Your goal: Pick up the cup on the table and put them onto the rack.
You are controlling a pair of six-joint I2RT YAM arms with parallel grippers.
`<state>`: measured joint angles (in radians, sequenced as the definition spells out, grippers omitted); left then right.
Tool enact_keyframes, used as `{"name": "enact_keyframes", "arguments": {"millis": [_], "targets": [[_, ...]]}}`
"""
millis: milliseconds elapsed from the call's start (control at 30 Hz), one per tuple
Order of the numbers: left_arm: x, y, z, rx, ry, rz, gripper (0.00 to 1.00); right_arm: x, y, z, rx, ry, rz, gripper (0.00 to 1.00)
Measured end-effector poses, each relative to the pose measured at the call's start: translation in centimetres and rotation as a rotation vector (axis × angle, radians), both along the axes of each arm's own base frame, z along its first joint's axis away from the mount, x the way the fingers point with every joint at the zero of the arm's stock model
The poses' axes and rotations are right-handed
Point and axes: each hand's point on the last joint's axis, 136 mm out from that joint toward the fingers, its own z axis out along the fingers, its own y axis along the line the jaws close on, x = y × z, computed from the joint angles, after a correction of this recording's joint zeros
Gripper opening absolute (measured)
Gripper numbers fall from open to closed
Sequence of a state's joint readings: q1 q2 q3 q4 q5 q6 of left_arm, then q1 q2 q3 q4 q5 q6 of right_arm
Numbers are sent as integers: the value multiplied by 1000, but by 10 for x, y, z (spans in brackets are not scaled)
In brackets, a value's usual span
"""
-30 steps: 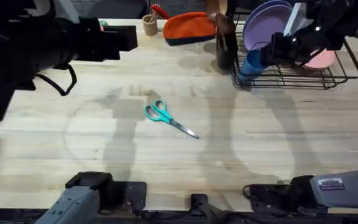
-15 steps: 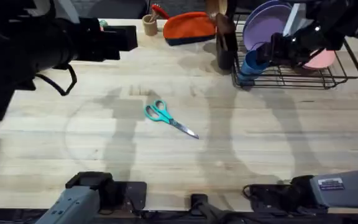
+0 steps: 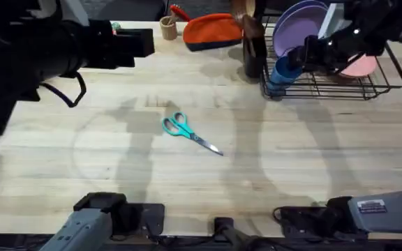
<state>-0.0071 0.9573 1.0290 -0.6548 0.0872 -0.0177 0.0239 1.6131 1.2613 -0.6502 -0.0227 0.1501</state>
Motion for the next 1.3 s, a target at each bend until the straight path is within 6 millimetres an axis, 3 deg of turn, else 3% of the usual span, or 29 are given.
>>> {"name": "enact_keyframes", "arguments": {"millis": [267, 300, 500, 533, 600, 633, 667, 967, 1000, 1133, 1167, 1300], "targets": [[0, 0, 0, 0, 0, 0, 993, -7, 0, 22, 1, -42, 0, 324], [0, 0, 0, 0, 0, 0, 993, -13, 0, 31, 1, -53, 0, 363], [0, 0, 0, 0, 0, 0, 994, -26, -1, 36, 1, -35, 0, 491], [0, 0, 0, 0, 0, 0, 994, -28, -1, 37, 3, -30, -3, 582], [0, 0, 0, 0, 0, 0, 993, -31, -1, 39, 2, -28, -2, 874], [0, 0, 0, 0, 0, 0, 993, -33, -1, 41, 1, -30, 0, 968], [0, 0, 0, 0, 0, 0, 993, -35, -1, 43, 1, -32, 1, 989], [0, 0, 0, 0, 0, 0, 993, -62, -1, 65, 1, -40, 1, 995], [0, 0, 0, 0, 0, 0, 993, -80, -2, 87, 2, -85, 0, 996], [0, 0, 0, 0, 0, 0, 993, -89, -2, 107, 4, -152, 1, 997], [0, 0, 0, 0, 0, 0, 994, -100, -2, 130, 6, -233, 1, 996], [0, 0, 0, 0, 0, 0, 993, -110, -2, 146, 7, -292, 0, 996]]}}
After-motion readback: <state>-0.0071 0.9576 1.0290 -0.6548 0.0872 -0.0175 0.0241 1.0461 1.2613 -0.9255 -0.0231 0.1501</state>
